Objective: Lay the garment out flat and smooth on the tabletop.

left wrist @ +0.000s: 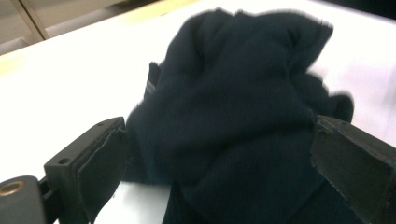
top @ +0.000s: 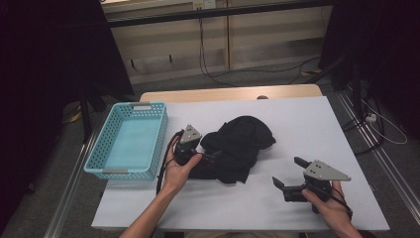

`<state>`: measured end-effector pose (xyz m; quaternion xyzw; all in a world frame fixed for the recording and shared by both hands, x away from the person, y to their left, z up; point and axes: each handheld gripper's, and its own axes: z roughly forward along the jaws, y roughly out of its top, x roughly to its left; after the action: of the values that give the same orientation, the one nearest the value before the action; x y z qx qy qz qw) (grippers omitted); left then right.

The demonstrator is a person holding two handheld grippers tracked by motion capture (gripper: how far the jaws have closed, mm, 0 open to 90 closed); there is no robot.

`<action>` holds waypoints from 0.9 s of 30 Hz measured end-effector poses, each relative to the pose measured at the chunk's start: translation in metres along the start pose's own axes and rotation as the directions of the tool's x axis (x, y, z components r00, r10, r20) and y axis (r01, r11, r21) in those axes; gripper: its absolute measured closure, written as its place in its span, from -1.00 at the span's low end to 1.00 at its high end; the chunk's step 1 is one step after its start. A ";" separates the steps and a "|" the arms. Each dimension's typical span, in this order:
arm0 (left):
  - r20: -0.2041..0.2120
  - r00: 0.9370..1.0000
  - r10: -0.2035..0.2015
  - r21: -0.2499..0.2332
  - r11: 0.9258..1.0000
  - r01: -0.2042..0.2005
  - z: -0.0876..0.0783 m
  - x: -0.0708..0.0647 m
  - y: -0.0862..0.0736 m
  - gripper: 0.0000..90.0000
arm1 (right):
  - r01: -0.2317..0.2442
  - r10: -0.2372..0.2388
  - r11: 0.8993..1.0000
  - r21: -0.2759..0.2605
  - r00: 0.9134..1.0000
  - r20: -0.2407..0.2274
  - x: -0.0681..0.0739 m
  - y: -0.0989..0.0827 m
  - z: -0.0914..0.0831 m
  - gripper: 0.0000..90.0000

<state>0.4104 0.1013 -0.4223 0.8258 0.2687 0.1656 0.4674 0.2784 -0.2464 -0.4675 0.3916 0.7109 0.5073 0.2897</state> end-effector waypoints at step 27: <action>-0.024 1.000 0.018 0.091 0.996 -0.015 -0.029 -0.003 -0.040 -0.87 | 0.082 -0.080 0.997 0.016 0.992 -0.099 0.027 0.030 0.041 -0.87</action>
<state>0.3812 0.1359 -0.4427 0.8463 0.2750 0.1674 0.4245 0.3054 -0.1975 -0.4528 0.3397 0.7446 0.5068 0.2707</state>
